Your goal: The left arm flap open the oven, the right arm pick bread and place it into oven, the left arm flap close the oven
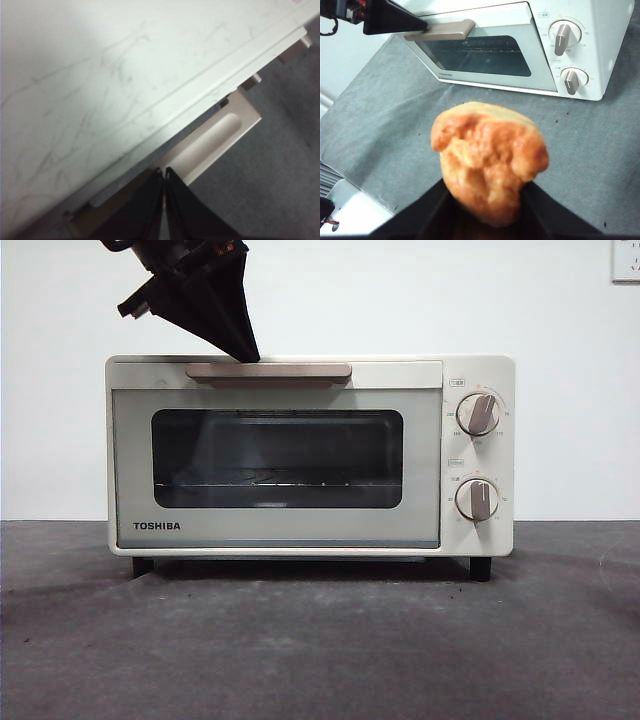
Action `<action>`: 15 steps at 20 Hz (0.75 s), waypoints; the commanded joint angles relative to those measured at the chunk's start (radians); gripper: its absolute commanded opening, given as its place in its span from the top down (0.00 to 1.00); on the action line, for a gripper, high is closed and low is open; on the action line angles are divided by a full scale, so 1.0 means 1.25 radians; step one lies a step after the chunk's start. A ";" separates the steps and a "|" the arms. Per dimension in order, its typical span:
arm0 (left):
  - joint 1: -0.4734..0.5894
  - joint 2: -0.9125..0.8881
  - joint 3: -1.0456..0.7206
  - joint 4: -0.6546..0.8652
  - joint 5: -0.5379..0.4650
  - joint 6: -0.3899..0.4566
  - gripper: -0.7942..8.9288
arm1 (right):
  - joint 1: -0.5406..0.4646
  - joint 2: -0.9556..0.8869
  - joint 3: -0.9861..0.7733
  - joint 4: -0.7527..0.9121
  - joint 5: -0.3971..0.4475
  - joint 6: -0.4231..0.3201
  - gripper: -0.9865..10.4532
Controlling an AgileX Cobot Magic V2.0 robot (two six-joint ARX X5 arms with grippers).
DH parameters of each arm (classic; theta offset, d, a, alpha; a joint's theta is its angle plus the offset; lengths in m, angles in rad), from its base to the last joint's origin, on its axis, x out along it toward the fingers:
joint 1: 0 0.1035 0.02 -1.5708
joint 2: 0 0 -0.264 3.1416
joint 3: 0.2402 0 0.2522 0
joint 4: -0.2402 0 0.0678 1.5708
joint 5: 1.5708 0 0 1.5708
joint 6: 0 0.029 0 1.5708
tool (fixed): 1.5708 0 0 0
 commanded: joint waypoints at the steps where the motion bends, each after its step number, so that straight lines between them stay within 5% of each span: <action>1: -0.009 0.025 -0.001 -0.064 -0.046 0.020 0.90 | 0.004 0.001 0.011 0.003 0.001 -0.010 0.79; 15: -0.075 0.024 -0.006 -0.155 -0.081 0.023 0.90 | 0.004 0.001 0.011 -0.004 0.001 -0.010 0.79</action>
